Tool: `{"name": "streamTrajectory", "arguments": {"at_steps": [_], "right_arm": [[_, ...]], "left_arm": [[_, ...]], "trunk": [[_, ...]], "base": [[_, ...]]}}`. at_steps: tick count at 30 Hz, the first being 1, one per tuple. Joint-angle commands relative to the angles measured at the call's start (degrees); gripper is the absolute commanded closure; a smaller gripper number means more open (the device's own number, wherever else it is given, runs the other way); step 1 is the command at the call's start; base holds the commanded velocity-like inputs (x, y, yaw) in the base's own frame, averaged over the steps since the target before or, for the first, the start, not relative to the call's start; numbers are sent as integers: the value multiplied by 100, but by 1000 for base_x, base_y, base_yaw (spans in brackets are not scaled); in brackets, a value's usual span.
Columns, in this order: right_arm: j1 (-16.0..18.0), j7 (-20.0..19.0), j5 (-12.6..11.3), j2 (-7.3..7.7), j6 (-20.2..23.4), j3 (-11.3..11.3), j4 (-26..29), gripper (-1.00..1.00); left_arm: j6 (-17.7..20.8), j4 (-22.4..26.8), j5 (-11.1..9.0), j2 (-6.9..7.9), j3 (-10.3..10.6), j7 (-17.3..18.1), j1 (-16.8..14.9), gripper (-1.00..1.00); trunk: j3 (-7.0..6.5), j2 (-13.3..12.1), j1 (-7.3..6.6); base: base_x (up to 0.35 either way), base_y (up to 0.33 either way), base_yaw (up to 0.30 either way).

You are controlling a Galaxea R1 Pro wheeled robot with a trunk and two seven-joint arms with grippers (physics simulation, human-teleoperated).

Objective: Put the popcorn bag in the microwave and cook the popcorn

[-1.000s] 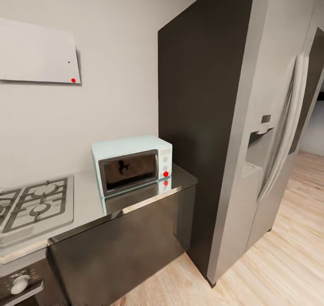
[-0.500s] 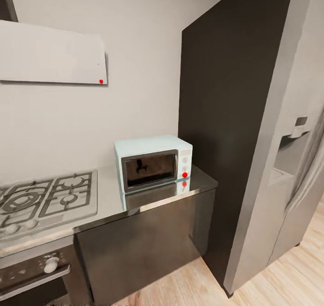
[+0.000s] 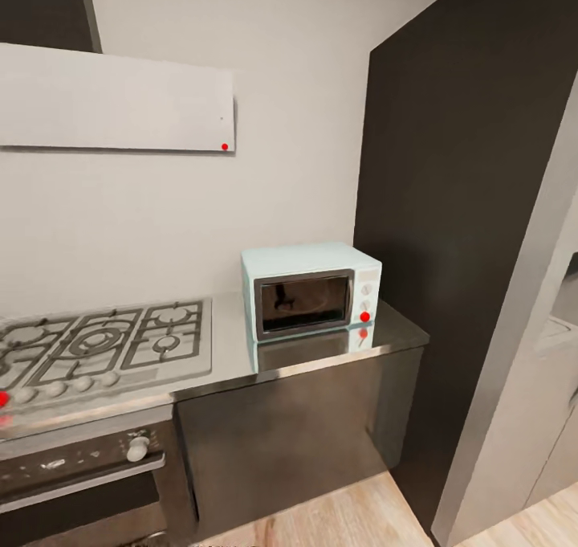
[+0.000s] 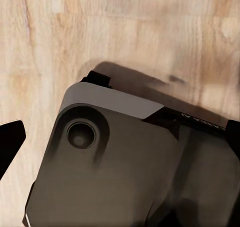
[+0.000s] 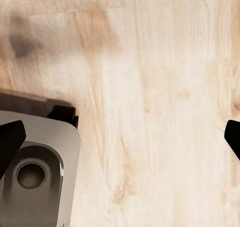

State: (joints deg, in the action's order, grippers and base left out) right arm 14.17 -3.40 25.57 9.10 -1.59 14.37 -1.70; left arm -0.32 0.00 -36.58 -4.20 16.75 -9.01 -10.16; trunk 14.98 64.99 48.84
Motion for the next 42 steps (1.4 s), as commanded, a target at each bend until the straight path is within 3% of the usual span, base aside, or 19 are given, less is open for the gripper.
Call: {"name": "streamTrajectory", "arguments": {"at_steps": [1,12,26,42], "right_arm": [[7,-11,45,4,-17,48,-14,-100],[7,-1,32,1,-23,55,-15,-100],[7,46,27,6,-83,57,-14,-100],[7,67,27,13,-59,61,-14,-100]], "left_arm": [[-3,0,-42,-2,48,-22,-4,-100],[-3,0,-43,-5,48,-22,-4,-100],[-3,4,-59,-16,48,-22,-4,-100],[-3,6,-77,-2,48,-22,-4,-100]], "trunk": [[7,5,0],[7,5,0],[7,5,0],[7,5,0]], "base": [[0,0,282],[0,0,260],[0,-1,9],[60,-255,0]]}}
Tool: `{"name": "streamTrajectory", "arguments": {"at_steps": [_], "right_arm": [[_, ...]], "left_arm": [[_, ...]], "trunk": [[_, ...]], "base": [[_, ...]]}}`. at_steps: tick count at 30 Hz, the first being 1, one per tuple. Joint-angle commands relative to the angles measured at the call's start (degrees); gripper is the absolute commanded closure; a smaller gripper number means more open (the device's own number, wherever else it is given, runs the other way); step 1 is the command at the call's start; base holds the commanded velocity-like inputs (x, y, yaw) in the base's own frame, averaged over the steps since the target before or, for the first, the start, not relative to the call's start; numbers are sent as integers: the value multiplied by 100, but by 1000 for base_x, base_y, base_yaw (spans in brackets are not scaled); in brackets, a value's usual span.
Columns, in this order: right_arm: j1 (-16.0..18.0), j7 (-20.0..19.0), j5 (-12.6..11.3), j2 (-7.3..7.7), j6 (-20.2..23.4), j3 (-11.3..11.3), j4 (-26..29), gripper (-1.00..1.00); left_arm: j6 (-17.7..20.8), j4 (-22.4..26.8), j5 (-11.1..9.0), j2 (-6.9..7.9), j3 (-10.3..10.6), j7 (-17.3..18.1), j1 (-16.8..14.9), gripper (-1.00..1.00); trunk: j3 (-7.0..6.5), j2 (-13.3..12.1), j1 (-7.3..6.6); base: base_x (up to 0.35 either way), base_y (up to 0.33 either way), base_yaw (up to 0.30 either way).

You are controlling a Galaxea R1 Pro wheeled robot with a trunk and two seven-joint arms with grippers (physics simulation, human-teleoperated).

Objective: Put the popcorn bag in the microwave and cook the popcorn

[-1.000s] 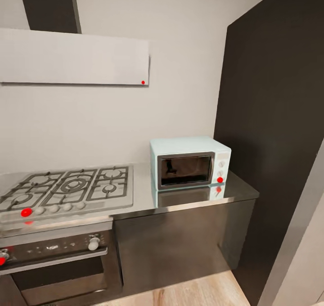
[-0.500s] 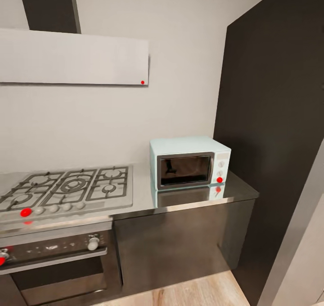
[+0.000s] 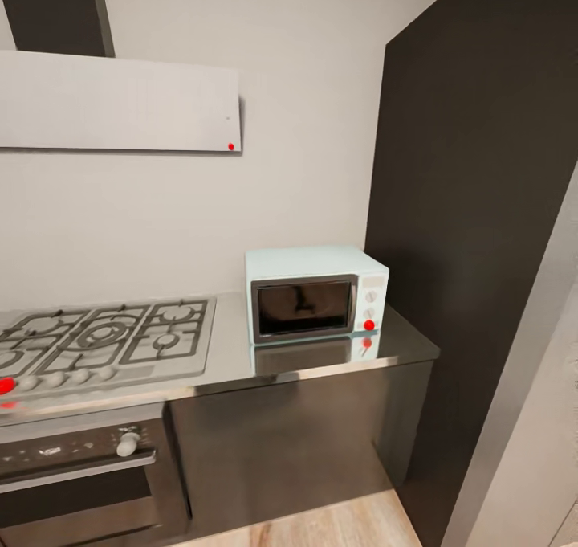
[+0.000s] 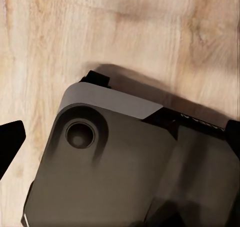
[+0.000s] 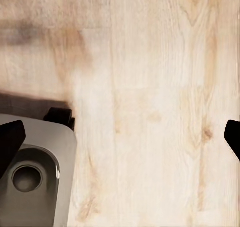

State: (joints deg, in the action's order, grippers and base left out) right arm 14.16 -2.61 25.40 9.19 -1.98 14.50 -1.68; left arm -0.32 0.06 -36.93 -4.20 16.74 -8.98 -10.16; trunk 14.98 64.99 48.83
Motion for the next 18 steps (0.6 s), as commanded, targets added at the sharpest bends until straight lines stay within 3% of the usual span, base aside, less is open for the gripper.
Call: {"name": "streamTrajectory", "arguments": {"at_steps": [1,13,18], "right_arm": [[8,-12,44,4,-23,51,-17,-100],[8,-12,44,4,-27,53,-17,-100],[8,-12,29,7,-30,57,-17,-100]], "left_arm": [[-3,2,-42,-2,48,-25,-4,-100],[-3,0,-44,-2,48,-25,-4,-100],[-3,1,-50,-2,48,-25,-4,-100]], "trunk": [[7,5,1],[7,5,1],[7,5,1]], "base": [[97,-278,0],[124,-278,4],[111,-278,191]]}}
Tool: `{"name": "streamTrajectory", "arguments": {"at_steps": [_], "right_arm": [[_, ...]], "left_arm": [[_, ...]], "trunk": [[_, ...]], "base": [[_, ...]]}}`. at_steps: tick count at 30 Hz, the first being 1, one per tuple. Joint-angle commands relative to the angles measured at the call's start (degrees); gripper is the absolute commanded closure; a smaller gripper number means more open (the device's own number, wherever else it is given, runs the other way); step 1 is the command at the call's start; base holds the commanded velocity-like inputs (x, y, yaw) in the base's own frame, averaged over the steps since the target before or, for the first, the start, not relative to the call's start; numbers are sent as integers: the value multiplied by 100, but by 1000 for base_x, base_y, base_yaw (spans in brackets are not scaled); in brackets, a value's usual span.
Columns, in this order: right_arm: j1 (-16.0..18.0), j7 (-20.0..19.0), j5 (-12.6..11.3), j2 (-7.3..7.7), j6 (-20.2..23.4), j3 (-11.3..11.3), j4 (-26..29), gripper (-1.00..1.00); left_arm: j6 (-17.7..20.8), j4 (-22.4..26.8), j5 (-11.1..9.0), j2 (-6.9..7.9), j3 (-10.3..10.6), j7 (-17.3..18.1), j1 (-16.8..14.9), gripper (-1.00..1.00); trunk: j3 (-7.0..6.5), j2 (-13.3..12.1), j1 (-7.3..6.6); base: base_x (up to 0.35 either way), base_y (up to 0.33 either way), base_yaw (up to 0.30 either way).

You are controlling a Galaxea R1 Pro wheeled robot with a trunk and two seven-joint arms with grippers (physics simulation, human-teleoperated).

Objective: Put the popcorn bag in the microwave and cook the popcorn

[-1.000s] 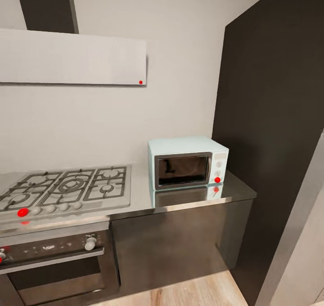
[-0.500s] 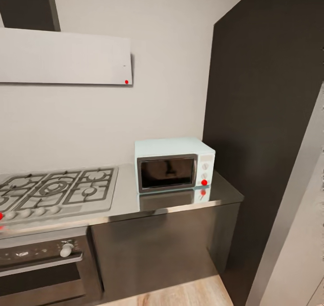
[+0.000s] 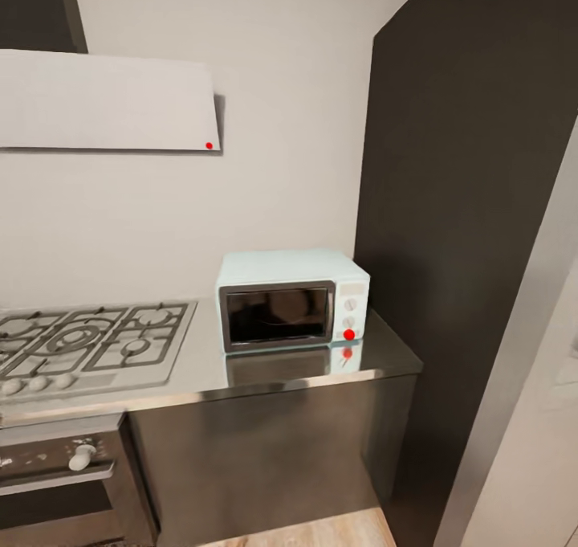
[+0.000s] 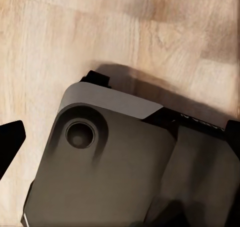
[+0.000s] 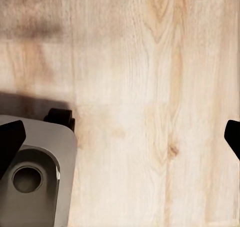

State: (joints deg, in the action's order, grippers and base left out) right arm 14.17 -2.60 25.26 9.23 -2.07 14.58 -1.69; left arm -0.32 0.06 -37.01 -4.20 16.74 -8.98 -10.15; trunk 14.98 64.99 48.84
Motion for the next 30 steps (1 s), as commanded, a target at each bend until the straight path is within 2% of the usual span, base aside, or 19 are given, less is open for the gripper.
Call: {"name": "streamTrajectory", "arguments": {"at_steps": [1,8,15,30], "right_arm": [[7,-13,43,3,-22,47,-15,-100],[7,-13,42,1,-22,46,-15,-100],[7,-13,40,1,-22,46,-15,-100],[7,-20,48,-53,-27,45,-21,-100]], "left_arm": [[-3,1,-42,-2,48,-25,-4,-100],[-3,-1,-51,-2,43,-25,-4,-100],[-3,0,-52,5,42,-25,-4,-100],[-3,1,-52,6,41,-25,-4,-100]], "trunk": [[7,5,1],[7,5,1],[7,5,1],[7,5,1]], "base": [[51,-278,255],[12,-258,265],[0,-34,238],[0,-1,14]]}}
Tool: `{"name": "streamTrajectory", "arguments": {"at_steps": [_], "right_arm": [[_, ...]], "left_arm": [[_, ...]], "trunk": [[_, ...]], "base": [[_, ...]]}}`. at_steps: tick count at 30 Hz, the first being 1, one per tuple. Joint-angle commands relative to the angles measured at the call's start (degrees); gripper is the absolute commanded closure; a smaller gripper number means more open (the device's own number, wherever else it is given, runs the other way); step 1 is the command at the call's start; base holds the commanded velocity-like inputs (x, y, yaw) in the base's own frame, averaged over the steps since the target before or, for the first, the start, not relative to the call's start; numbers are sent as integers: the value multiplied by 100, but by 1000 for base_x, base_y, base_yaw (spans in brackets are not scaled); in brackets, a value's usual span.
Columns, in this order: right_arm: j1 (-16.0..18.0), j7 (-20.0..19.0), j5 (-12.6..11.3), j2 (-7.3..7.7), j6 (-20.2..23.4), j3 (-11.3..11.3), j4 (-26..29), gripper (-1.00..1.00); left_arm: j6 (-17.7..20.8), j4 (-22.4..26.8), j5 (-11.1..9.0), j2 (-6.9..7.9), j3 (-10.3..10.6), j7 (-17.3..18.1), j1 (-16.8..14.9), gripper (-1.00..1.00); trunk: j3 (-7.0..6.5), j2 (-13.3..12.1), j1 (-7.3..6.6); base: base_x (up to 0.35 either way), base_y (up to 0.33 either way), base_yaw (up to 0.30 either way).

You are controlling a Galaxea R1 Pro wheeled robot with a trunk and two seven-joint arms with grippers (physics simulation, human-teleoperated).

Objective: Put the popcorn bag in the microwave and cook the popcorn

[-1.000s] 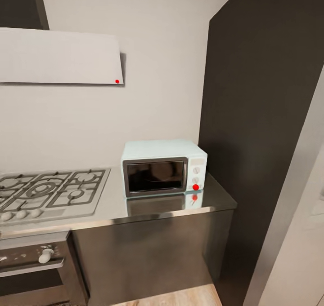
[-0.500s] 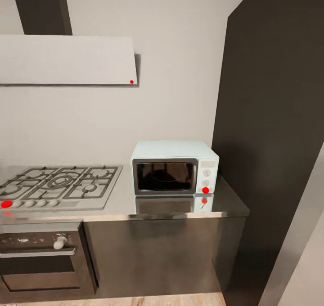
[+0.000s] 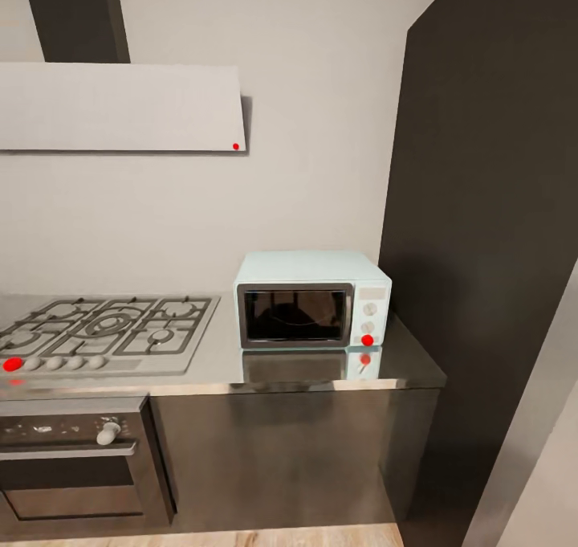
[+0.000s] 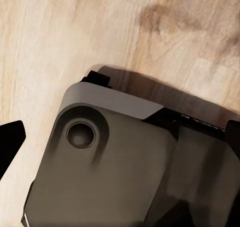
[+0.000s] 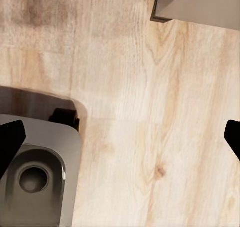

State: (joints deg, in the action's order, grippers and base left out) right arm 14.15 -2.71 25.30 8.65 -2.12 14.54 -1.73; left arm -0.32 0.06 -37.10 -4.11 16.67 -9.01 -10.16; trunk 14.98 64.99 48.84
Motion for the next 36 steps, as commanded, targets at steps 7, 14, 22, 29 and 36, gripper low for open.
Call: {"name": "streamTrajectory", "arguments": {"at_steps": [7,14,22,29,36], "right_arm": [[8,-2,45,-9,61,48,-20,-100],[8,-135,107,-669,20,59,549,-100],[8,-815,41,-971,2307,65,4126,-100],[8,-1712,10,-1005,4870,52,7523,-100],[-8,-1756,9,-1091,6102,-258,8897,-100]], "left_arm": [[-3,1,-43,-2,47,-22,-3,-100],[-3,1,-43,-10,51,-25,-3,-100],[-3,3,-34,-2,47,-22,-4,-100],[-3,3,-29,5,47,-22,-4,-100],[-3,3,-32,6,47,-22,-5,-100]], "trunk": [[7,5,0],[7,5,0],[7,5,0],[7,5,0],[7,5,0]], "base": [[0,0,0],[0,0,0],[0,0,0],[0,0,0],[0,0,0]]}}
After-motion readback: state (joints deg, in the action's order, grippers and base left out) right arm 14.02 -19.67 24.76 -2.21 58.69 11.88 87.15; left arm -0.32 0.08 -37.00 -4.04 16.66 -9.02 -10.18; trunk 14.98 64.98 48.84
